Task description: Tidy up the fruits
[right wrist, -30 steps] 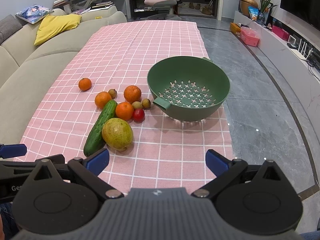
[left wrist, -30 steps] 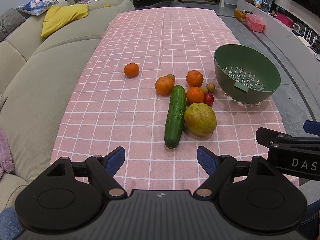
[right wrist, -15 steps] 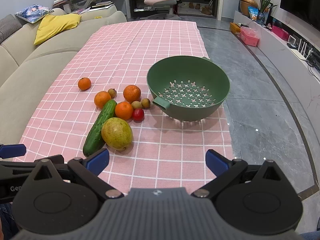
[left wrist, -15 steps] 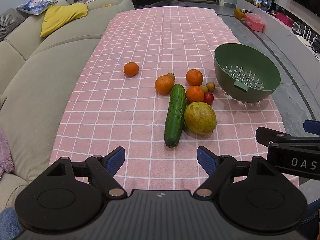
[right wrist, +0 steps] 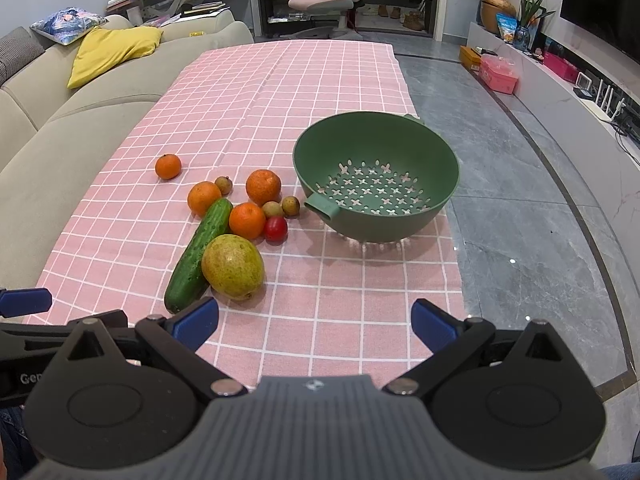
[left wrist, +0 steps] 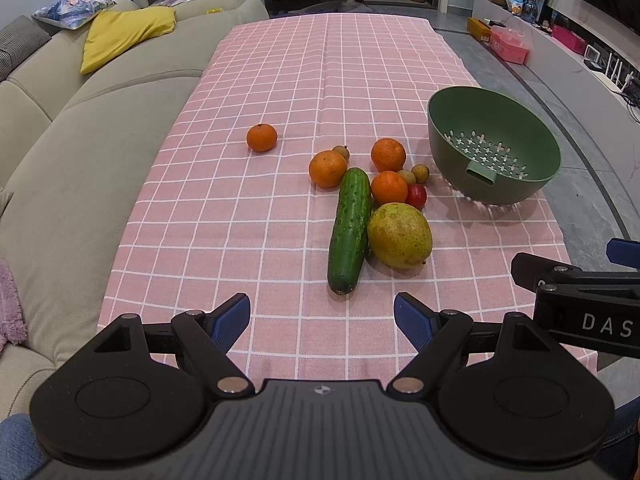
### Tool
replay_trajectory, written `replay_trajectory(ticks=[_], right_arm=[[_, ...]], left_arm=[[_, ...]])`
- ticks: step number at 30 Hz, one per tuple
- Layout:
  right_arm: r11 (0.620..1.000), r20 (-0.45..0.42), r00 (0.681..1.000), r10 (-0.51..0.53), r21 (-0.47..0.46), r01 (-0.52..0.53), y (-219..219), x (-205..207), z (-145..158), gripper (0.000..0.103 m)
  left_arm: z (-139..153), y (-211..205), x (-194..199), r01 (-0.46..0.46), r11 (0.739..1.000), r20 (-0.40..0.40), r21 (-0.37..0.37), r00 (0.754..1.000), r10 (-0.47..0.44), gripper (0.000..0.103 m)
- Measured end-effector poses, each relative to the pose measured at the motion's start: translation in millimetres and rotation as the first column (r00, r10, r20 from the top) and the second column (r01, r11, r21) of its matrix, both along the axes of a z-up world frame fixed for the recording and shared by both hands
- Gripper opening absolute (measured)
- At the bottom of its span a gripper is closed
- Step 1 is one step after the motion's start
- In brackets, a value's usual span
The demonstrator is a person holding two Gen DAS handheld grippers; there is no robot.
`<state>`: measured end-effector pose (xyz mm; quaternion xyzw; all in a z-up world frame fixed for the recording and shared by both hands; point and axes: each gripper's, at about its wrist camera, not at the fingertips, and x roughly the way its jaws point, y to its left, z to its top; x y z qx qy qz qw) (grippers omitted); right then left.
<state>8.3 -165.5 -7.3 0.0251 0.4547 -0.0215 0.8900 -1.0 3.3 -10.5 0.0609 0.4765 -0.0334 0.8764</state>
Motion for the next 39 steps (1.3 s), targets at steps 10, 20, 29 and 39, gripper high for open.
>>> replay_trajectory(ticks=[10,20,29,39], right_arm=[[1.000,-0.001,1.000,0.001,0.000,-0.001,-0.8,-0.5,0.2,0.098],[1.000,-0.001,1.000,0.003,-0.002,-0.003,0.0,-0.3,-0.8,0.098],[0.999,0.047,0.998,0.028,0.036,-0.029,-0.1,-1.0,-0.4,0.098],[0.960,0.097,0.992,0.078,0.262,-0.101,0.9,16.6,-27.7,0.084]], left_arm=[[-0.3,-0.7,-0.6,0.000,1.000,-0.002,-0.002,1.000,0.000,0.096],[-0.8,-0.8,-1.0,-0.001,1.000,-0.003,-0.003,1.000,0.001,0.096],[-3.1,8.2,-2.5,-0.010,0.999,-0.021,-0.036,1.000,0.009,0.096],[-18.5,56.9,10.6,-0.095,0.988,-0.070,-0.125,0.994,0.087,0.096]])
